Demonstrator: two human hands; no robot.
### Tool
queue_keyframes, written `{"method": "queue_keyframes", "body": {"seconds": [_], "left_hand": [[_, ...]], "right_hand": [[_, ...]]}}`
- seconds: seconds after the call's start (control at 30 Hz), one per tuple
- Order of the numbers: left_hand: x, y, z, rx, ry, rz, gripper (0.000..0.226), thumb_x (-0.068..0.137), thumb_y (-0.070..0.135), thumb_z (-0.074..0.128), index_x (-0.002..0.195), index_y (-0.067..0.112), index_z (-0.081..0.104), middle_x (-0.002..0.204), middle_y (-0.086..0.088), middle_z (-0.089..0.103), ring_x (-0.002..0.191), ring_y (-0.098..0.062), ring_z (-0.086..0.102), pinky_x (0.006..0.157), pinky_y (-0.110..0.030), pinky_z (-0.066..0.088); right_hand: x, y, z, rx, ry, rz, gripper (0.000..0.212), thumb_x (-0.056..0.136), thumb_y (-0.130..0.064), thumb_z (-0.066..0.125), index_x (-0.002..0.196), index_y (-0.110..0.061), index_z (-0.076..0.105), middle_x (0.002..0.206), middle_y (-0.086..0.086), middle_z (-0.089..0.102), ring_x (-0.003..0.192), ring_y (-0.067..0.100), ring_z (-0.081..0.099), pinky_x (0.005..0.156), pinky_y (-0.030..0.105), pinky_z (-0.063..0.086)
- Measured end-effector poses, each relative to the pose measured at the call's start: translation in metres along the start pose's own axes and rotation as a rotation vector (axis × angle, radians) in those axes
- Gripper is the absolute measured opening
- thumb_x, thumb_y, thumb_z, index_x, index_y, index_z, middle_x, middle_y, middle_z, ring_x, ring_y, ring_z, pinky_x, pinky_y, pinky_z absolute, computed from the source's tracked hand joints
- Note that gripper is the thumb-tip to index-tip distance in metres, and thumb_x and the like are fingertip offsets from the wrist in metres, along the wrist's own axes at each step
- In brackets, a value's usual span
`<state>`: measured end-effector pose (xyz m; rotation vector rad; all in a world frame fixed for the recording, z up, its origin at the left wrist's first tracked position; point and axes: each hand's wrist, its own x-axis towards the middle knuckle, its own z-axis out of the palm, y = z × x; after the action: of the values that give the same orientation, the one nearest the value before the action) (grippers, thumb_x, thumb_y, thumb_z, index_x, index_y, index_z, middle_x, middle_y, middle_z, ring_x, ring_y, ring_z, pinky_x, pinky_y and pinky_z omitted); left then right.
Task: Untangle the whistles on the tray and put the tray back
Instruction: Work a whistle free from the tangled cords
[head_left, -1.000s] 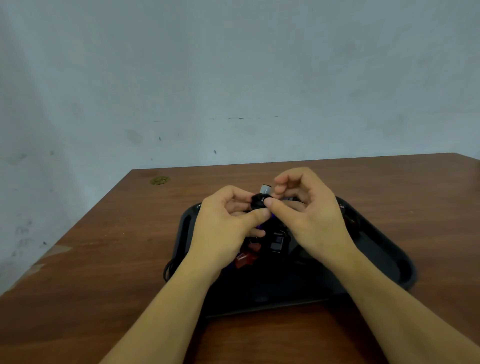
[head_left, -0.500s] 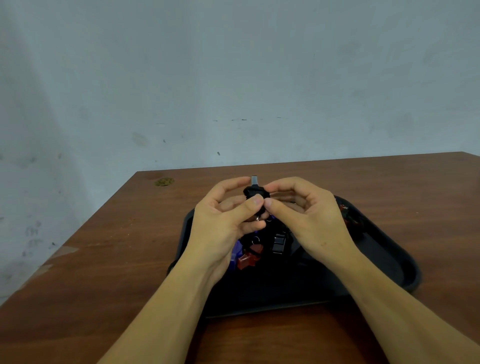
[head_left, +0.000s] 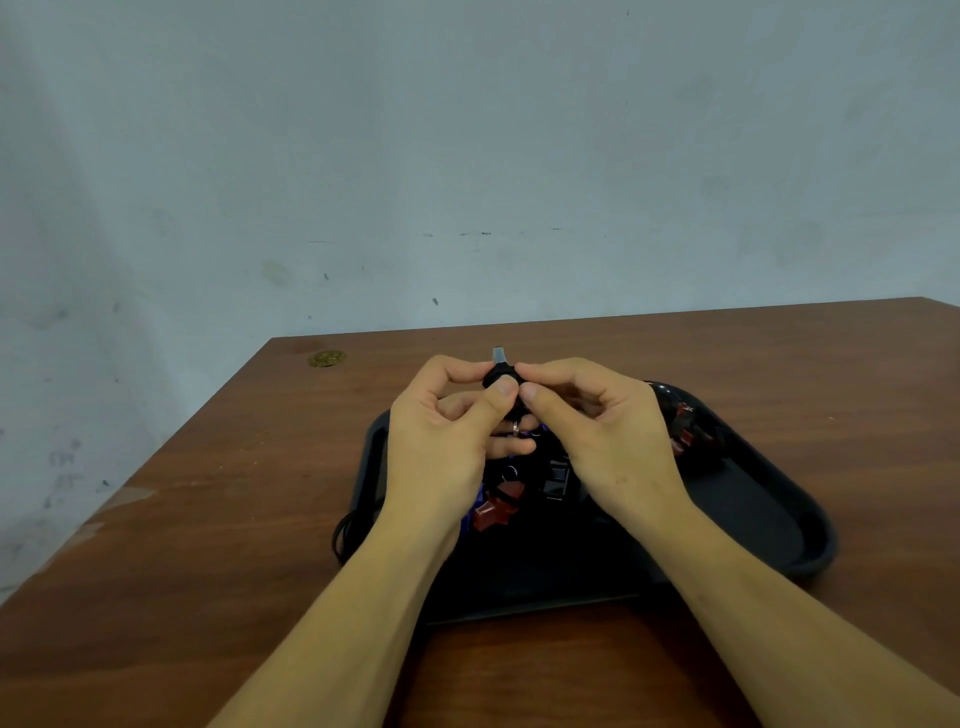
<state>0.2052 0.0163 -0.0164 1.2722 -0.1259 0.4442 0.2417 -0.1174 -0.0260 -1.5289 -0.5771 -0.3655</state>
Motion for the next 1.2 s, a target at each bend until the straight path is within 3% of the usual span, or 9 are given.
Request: {"method": "queue_keyframes", "body": {"seconds": [0.2, 0.43, 0.57, 0.7, 0.8, 0.87, 0.97, 1.1, 1.2], "left_hand": [[-0.001, -0.001, 0.004, -0.073, 0.036, -0.090, 0.010, 0.096, 0.008, 0.062, 0.096, -0.002, 0.062, 0.093, -0.018, 0.075, 0.090, -0.028, 0.075, 0.073, -0.037, 0.062], [0.002, -0.001, 0.007, -0.158, 0.102, -0.176, 0.012, 0.096, -0.005, 0.056, 0.089, 0.003, 0.061, 0.092, -0.020, 0.072, 0.095, -0.036, 0.073, 0.068, -0.036, 0.062], [0.003, -0.002, 0.009, -0.194, 0.097, -0.191, 0.015, 0.095, -0.008, 0.054, 0.091, 0.004, 0.061, 0.082, -0.010, 0.077, 0.088, -0.030, 0.076, 0.068, -0.037, 0.062], [0.002, -0.003, 0.013, -0.154, 0.110, -0.183, 0.010, 0.096, -0.003, 0.059, 0.101, 0.005, 0.062, 0.099, -0.017, 0.075, 0.093, -0.029, 0.075, 0.075, -0.038, 0.062], [-0.002, -0.001, 0.018, -0.133, 0.060, -0.155, 0.018, 0.095, -0.002, 0.060, 0.111, 0.005, 0.059, 0.097, -0.014, 0.076, 0.094, -0.027, 0.075, 0.082, -0.040, 0.061], [-0.003, 0.004, 0.021, -0.122, 0.019, -0.135, 0.023, 0.095, -0.003, 0.060, 0.116, 0.007, 0.057, 0.098, -0.010, 0.077, 0.098, -0.025, 0.074, 0.085, -0.037, 0.060], [-0.004, 0.009, 0.024, -0.085, -0.024, -0.124, 0.026, 0.096, -0.002, 0.059, 0.118, 0.011, 0.058, 0.103, -0.005, 0.077, 0.102, -0.022, 0.073, 0.086, -0.033, 0.059], [-0.010, 0.018, 0.031, -0.047, -0.116, -0.103, 0.032, 0.098, -0.002, 0.055, 0.124, 0.017, 0.055, 0.108, 0.001, 0.076, 0.104, -0.019, 0.072, 0.086, -0.030, 0.059], [-0.016, 0.022, 0.040, -0.066, -0.199, -0.131, 0.037, 0.098, -0.004, 0.055, 0.129, 0.017, 0.055, 0.124, -0.002, 0.069, 0.112, -0.020, 0.069, 0.090, -0.036, 0.058]], "right_hand": [[-0.002, 0.002, 0.003, -0.130, -0.021, -0.051, 0.015, 0.092, -0.008, 0.069, 0.097, -0.019, 0.078, 0.091, -0.008, 0.076, 0.092, 0.009, 0.071, 0.083, 0.028, 0.057], [-0.002, 0.003, 0.003, -0.192, -0.032, -0.049, 0.012, 0.093, -0.008, 0.068, 0.096, -0.017, 0.076, 0.091, -0.007, 0.073, 0.088, 0.007, 0.068, 0.076, 0.016, 0.053], [-0.001, 0.004, 0.000, -0.153, -0.013, -0.021, 0.010, 0.090, -0.006, 0.071, 0.094, -0.014, 0.076, 0.088, -0.007, 0.074, 0.087, 0.008, 0.070, 0.079, 0.024, 0.057], [0.000, 0.002, -0.003, -0.090, 0.002, 0.058, 0.018, 0.089, -0.011, 0.074, 0.103, -0.022, 0.072, 0.097, -0.007, 0.075, 0.095, 0.008, 0.070, 0.087, 0.029, 0.058], [0.003, -0.002, -0.009, 0.051, 0.022, 0.170, 0.024, 0.092, -0.022, 0.072, 0.115, -0.026, 0.068, 0.103, -0.006, 0.075, 0.098, 0.009, 0.071, 0.090, 0.036, 0.059], [0.008, -0.008, -0.016, -0.022, 0.011, 0.177, 0.019, 0.093, -0.028, 0.070, 0.112, -0.027, 0.072, 0.103, -0.011, 0.075, 0.099, 0.005, 0.070, 0.092, 0.038, 0.059], [0.011, -0.015, -0.022, -0.117, -0.077, 0.197, 0.018, 0.096, -0.030, 0.066, 0.112, -0.030, 0.074, 0.103, -0.015, 0.076, 0.098, 0.000, 0.069, 0.094, 0.034, 0.057], [0.009, -0.030, -0.032, -0.108, -0.122, 0.171, 0.022, 0.102, -0.029, 0.056, 0.113, -0.027, 0.075, 0.104, -0.009, 0.076, 0.099, 0.010, 0.071, 0.090, 0.033, 0.059], [0.004, -0.043, -0.045, -0.086, -0.166, 0.175, 0.022, 0.103, -0.024, 0.055, 0.110, -0.022, 0.076, 0.105, -0.004, 0.076, 0.098, 0.010, 0.071, 0.087, 0.028, 0.058]]}}
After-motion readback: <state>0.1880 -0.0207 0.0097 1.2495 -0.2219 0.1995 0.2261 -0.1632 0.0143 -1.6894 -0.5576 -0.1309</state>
